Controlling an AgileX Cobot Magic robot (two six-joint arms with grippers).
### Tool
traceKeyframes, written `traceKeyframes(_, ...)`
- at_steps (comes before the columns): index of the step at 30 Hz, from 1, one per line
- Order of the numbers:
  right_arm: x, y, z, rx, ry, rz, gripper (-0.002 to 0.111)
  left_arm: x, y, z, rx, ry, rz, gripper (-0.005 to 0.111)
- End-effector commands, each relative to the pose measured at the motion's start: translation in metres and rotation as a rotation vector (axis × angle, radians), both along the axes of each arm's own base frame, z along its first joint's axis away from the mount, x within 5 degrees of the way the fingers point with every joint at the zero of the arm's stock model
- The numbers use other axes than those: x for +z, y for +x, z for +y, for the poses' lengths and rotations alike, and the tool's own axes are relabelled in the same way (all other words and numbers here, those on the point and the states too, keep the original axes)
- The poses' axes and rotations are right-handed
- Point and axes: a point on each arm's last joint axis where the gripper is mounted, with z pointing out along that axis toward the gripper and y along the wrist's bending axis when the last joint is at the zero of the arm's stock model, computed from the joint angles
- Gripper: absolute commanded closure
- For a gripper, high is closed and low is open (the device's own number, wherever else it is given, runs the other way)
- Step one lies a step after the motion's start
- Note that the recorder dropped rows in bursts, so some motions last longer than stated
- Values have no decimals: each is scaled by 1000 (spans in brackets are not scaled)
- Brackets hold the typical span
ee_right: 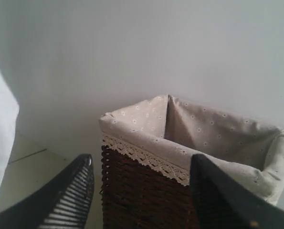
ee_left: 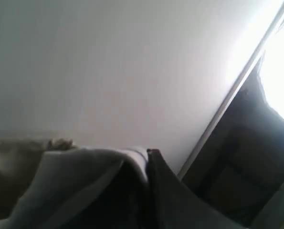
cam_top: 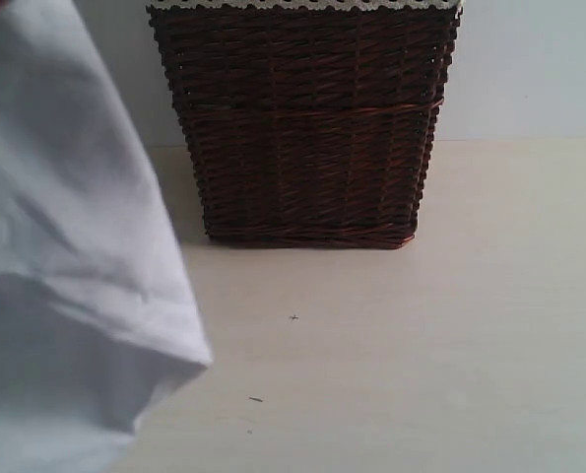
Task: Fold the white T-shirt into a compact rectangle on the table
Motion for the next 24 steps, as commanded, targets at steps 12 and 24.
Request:
traceKeyframes(12,4,-8,-8,-26,24,-16,50,-97,85,-134,-312,292,20,107)
traceKeyframes(24,4,-8,-8,-31,21,-17,50,-71,47,-118,-393,401,-103,107)
